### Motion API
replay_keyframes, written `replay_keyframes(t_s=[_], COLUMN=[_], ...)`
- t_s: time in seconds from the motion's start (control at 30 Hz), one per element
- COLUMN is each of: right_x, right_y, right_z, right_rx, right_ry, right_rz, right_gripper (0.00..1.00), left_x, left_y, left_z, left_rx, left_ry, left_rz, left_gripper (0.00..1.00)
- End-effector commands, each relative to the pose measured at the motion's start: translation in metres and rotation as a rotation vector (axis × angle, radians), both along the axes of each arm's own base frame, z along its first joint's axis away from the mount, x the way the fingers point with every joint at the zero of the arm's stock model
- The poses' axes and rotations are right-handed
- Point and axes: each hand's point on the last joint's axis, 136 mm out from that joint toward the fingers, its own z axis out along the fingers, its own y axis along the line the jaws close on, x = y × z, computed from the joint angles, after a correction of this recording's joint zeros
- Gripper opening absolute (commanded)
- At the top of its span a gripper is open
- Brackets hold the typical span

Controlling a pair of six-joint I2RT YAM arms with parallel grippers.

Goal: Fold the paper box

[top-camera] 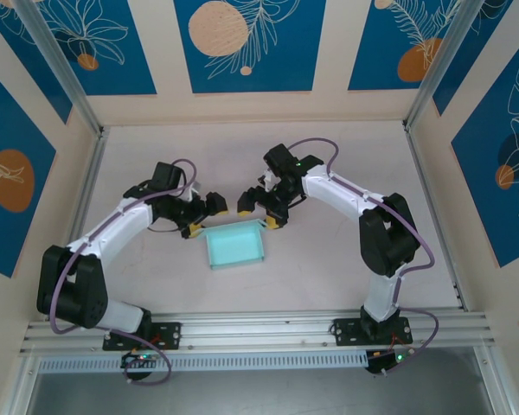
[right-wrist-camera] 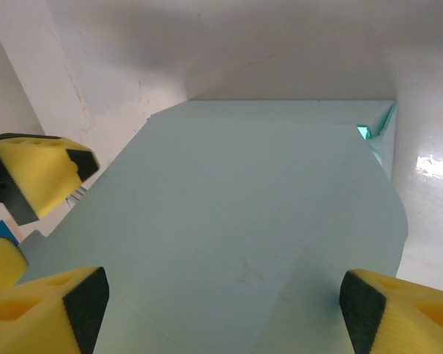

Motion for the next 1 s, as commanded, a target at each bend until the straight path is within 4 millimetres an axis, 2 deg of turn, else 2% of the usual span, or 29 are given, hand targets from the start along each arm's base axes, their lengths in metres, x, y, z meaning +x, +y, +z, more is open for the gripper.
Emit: replay_keyframes(t_s=[0.0, 0.23, 0.33, 0.63, 0.97], right_x=[-0.002, -0.007, -0.008, -0.012, -0.014], right_y=[0.0, -0.001, -0.002, 0.005, 0.021], right_z=[0.01, 0.007, 0.003, 0.0, 0.001], right_rx=[0.014, -0.001, -0.008, 0.021, 0.081], right_ry=[0.014, 0.037, 0.047, 0.077, 0.113], right_rz=[0.009, 0.019, 0.022, 0.029, 0.036], right_gripper=[0.85, 0.89, 0.96, 0.97, 0.97], left_x=[-0.005, -0.017, -0.023, -0.038, -0.035], left_y=[0.019, 0.013, 0.013, 0.009, -0.008], left_z=[0.011, 0.004, -0.001, -0.019, -0.016], left_rx=[0.117, 0.079, 0.081, 0.076, 0.005], left_ry=[-0.037, 0.03, 0.058, 0.135, 0.142], left_rz=[-0.022, -0.048, -0.06, -0.095, -0.096], left_gripper=[1.0, 1.0, 1.0, 1.0, 1.0])
